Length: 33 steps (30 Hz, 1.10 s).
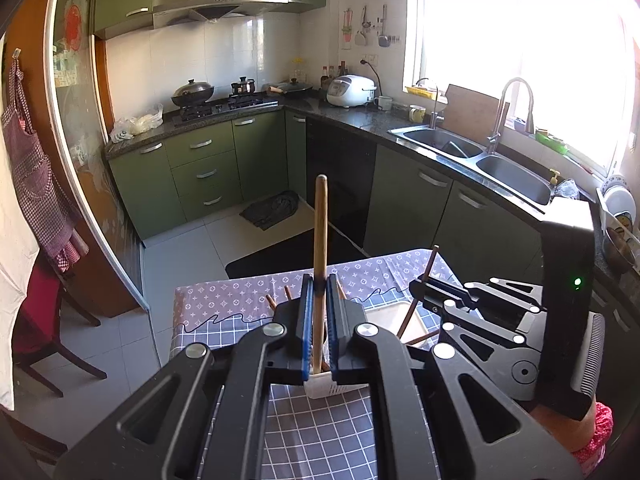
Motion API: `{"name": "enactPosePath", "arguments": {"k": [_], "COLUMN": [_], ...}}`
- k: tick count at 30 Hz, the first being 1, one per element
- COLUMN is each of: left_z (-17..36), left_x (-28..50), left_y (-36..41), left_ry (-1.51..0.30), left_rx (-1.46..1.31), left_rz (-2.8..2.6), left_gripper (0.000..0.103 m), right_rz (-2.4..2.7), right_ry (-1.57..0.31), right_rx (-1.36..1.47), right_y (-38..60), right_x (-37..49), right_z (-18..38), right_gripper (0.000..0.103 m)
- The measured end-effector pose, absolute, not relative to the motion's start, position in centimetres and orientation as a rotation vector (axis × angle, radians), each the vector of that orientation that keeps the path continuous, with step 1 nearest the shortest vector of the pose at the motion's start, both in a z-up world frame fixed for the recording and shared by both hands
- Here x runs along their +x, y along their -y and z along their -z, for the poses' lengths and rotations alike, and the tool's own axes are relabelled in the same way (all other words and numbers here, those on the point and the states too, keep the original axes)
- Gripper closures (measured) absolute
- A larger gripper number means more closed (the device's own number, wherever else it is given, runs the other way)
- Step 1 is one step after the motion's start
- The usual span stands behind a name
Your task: Organize utensils
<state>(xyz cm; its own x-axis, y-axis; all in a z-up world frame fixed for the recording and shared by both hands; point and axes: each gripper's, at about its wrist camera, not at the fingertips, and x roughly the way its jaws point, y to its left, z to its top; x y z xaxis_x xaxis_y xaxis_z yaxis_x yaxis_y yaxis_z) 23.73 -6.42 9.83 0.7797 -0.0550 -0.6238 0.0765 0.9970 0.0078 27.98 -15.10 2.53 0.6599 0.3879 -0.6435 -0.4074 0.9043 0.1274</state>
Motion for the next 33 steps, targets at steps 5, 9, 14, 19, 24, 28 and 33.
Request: {"name": "enactPosePath", "arguments": {"k": [5,9,14,19,24,28,33], "left_z": [-7.7,-6.1,-5.0,-5.2,-2.8,0.7,4.1], "left_x": [24.6,25.1,24.6,21.5,16.4,13.3,10.2], "left_y": [6.5,6.4,6.0,4.8,4.4,5.3,5.8], "left_ry": [-0.725,-0.753,-0.737,-0.637,-0.557,-0.583,-0.625], "left_rx": [0.056,0.053,0.039,0.003,0.006,0.023,-0.011], "left_rz": [0.073,0.081,0.089,0.073,0.027,0.017,0.031], "left_gripper": [0.097,0.075,0.063,0.028,0.007,0.007,0.007], "right_rz": [-0.456,-0.457,-0.466,-0.462,-0.461,-0.461,-0.433], "right_ry": [-0.714,-0.687,-0.627,-0.538,-0.518,-0.538,-0.539], "right_rx": [-0.037,-0.042,-0.025,-0.012,-0.011,-0.017,-0.018], "right_y": [15.1,15.2,16.2,18.3,20.7,21.8,22.8], "right_x": [27.5,26.6,24.1,19.5,14.1,10.1,7.0], "right_z": [-2.4,-3.2,-5.0,-6.6,-3.7,0.8,4.4], "right_gripper": [0.086,0.073,0.070,0.046,0.009,0.005,0.005]}}
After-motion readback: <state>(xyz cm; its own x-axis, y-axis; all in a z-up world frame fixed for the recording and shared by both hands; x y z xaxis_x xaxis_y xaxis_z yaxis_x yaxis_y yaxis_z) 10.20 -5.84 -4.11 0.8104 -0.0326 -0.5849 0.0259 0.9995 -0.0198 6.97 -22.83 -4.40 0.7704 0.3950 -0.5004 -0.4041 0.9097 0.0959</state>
